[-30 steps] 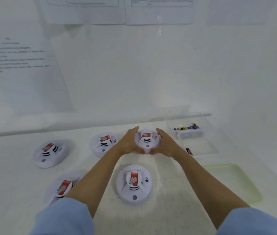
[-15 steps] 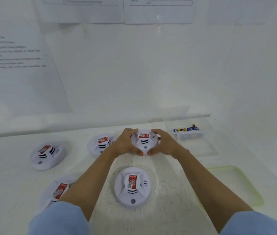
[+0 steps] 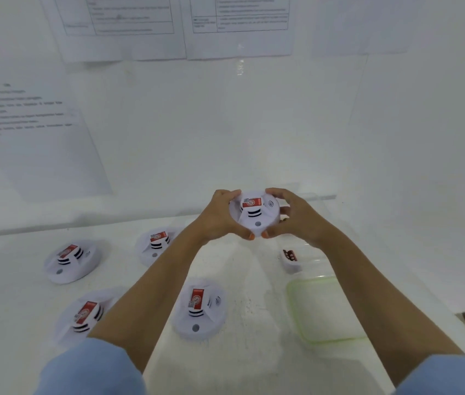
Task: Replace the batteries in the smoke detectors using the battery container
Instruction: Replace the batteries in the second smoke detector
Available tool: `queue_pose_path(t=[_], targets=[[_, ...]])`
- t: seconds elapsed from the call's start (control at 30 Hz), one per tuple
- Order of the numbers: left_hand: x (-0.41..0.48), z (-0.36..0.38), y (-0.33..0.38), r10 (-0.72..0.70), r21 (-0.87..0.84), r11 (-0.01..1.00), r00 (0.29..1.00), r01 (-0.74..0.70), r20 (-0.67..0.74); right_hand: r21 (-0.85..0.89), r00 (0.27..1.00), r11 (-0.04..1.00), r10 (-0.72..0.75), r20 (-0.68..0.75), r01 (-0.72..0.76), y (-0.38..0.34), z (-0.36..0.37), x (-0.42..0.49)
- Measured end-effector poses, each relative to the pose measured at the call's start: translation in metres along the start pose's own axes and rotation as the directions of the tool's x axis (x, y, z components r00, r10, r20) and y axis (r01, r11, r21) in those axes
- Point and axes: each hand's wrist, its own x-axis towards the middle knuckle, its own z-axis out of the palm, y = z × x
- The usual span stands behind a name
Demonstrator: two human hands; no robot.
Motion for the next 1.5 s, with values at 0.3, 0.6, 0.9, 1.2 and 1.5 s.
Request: queue_pose_path(t=[0.3, 0.6, 0.9, 1.2, 1.5], targets=[[0.015, 0.069, 0.047, -0.032, 0.056, 0.998, 0.999, 0.033, -0.013, 0.206, 0.993, 0.978, -0.025, 0.116, 0.0, 0.031, -0.074, -0.021], [0.032, 0.108, 0.06, -0.081, -0.041, 0.996, 0.996, 0.082, 0.027, 0.323, 0.978, 0.945, -0.007, 0.207, -0.061, 0.039, -0.113, -0.016], [0.034, 0.118, 0.05, -0.028, -0.417, 0.909, 0.999, 0.009, -0.039, 0.413, 0.921, 0.842, 0.223, 0.319, -0.347, 0.057, -0.102, -0.008], [0.028, 0.126, 0.039, 0.069, -0.337, 0.933, 0.981, -0.129, -0.182, 0.583, 0.983, 0.792, 0.137, 0.124, -0.183, 0.056, -0.096, -0.006], [0.029, 0.126, 0.039, 0.229, -0.179, 0.945, 0.943, -0.275, -0.241, 0.325, 0.998, 0.944, 0.038, 0.039, -0.049, 0.047, -0.1, -0.01]])
